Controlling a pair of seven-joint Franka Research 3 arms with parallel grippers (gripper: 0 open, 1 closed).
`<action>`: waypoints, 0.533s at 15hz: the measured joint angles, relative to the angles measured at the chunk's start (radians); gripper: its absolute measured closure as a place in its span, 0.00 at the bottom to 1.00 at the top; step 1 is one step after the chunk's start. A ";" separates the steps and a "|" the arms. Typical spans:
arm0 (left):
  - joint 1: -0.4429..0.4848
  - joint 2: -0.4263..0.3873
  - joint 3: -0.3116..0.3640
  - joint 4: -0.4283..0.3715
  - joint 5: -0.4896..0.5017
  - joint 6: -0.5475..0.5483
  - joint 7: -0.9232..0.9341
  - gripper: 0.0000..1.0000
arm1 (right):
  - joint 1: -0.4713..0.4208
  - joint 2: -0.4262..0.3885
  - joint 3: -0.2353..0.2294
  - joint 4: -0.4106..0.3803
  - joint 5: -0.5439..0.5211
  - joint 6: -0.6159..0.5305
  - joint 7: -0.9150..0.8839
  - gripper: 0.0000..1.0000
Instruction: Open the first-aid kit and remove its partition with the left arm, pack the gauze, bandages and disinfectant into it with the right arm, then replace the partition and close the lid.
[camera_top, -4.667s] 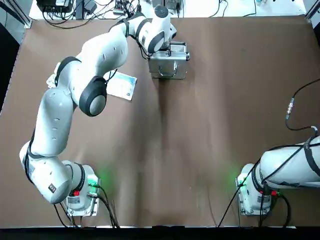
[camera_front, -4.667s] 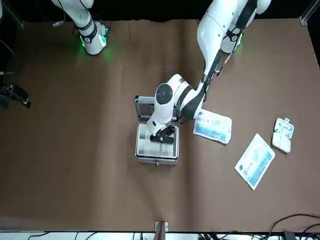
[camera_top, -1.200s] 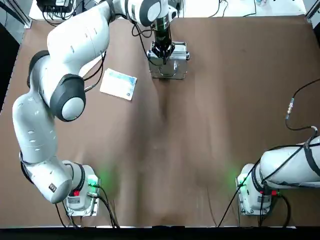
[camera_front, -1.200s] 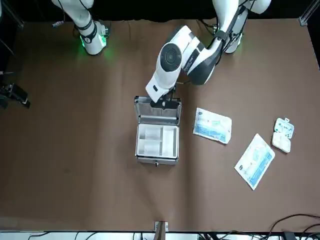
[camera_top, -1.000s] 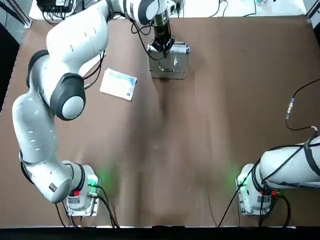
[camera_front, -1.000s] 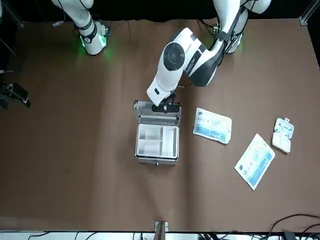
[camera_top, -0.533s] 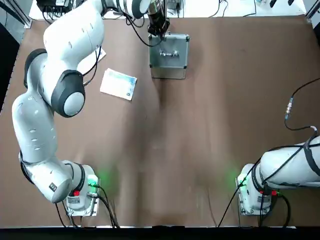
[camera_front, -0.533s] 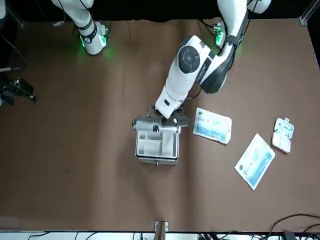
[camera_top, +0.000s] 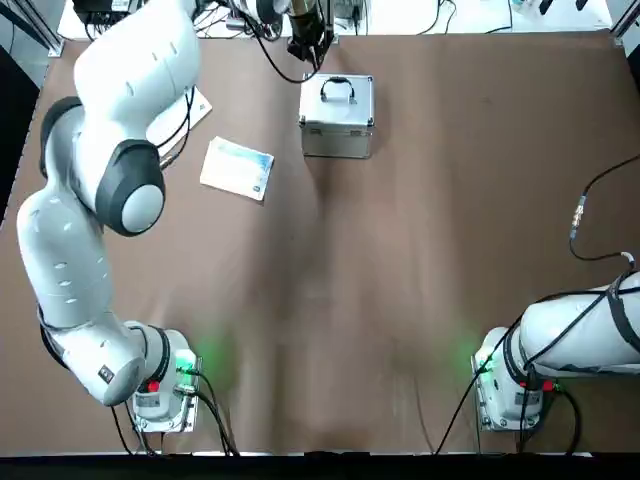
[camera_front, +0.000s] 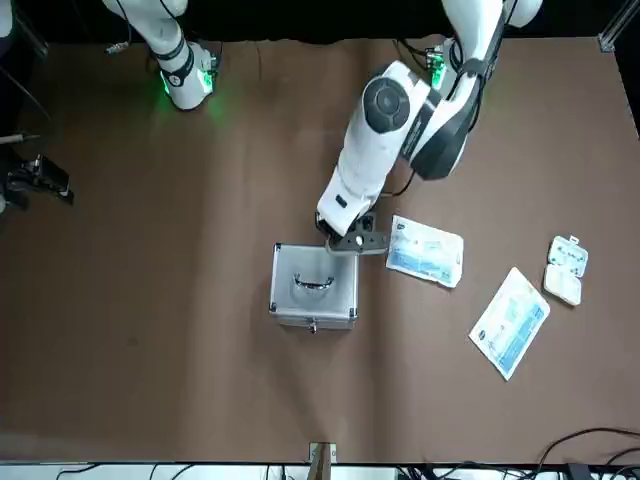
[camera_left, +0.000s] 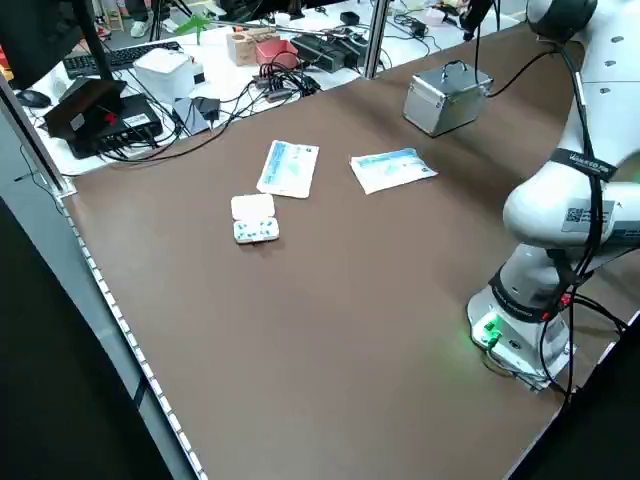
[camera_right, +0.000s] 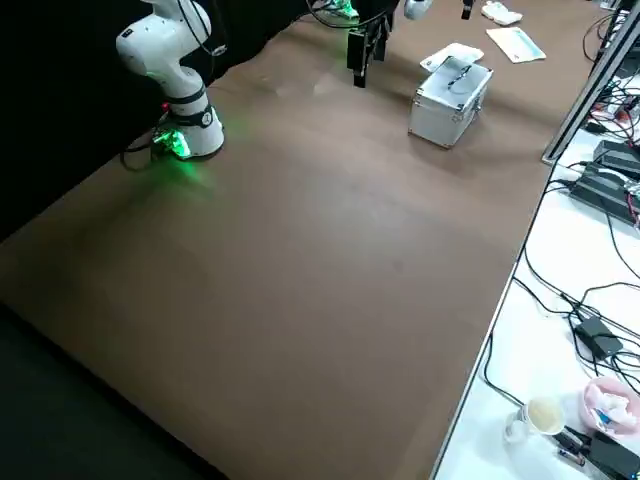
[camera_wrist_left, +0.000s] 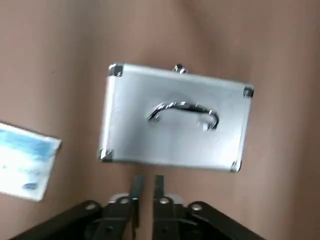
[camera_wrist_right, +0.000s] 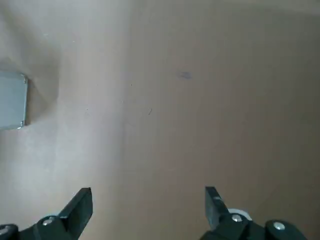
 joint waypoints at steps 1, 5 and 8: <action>0.007 -0.022 0.001 0.001 0.001 -0.042 0.028 0.77 | 0.000 0.000 0.000 0.001 0.000 0.000 0.000 0.01; 0.079 -0.112 0.001 0.002 0.001 -0.201 0.158 0.41 | 0.000 0.000 -0.001 0.002 0.000 0.000 0.000 0.01; 0.153 -0.169 0.002 0.002 0.001 -0.304 0.287 0.15 | 0.000 0.000 -0.002 0.004 0.000 0.000 0.000 0.01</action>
